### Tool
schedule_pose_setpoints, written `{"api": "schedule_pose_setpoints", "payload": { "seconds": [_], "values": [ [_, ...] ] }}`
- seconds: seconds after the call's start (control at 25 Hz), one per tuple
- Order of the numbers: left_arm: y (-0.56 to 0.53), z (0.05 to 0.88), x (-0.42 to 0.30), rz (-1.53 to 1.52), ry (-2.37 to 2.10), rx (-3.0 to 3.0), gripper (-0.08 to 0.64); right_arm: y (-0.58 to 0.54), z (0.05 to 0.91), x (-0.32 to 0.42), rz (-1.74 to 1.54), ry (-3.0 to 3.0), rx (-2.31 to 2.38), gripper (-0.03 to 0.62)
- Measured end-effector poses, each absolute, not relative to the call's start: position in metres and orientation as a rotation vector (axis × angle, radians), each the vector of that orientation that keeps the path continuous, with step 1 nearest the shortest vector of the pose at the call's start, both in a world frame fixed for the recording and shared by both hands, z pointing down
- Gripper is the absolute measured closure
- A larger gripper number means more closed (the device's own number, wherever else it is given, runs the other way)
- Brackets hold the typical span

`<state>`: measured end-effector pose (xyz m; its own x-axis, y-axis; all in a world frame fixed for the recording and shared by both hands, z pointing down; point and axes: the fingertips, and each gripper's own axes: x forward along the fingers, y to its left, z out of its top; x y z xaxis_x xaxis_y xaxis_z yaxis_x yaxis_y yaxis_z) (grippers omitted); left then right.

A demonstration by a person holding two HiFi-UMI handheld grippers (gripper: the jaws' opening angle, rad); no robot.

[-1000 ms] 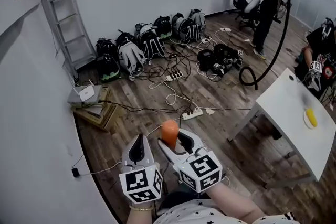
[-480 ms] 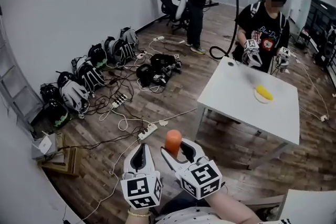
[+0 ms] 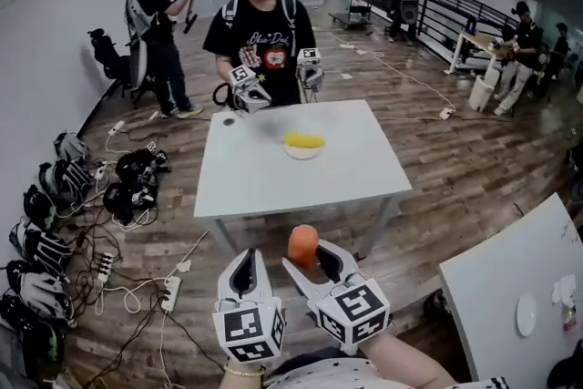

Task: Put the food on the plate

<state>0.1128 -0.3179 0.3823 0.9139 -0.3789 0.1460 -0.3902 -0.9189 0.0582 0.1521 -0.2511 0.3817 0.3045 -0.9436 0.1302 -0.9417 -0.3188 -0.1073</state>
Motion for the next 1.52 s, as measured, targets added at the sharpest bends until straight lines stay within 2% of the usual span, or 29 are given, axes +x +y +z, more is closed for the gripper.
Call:
{"api": "schedule_pose_setpoints", "payload": {
  "seconds": [0.24,0.44,0.88,1.24,1.52],
  "values": [
    [-0.196,0.388,0.227,0.250,-0.013,3.093,0.552,-0.115,0.389,0.240,-0.259,1.271,-2.788,0.375],
    [-0.072,0.391,0.281,0.258,0.489,3.073,0.552,0.011,0.397,0.264,-0.252,0.791,-2.928,0.375],
    [0.154,0.408,0.315,0.297,1.222,2.898,0.552,0.214,0.418,0.263,-0.293,0.063,-2.990,0.376],
    [0.278,0.426,0.332,0.323,1.542,2.752,0.552,0.322,0.432,0.269,-0.310,-0.228,-2.973,0.376],
    [0.344,0.455,0.320,0.387,1.737,2.680,0.552,0.408,0.479,0.243,-0.584,-0.368,-2.911,0.375]
  ]
}}
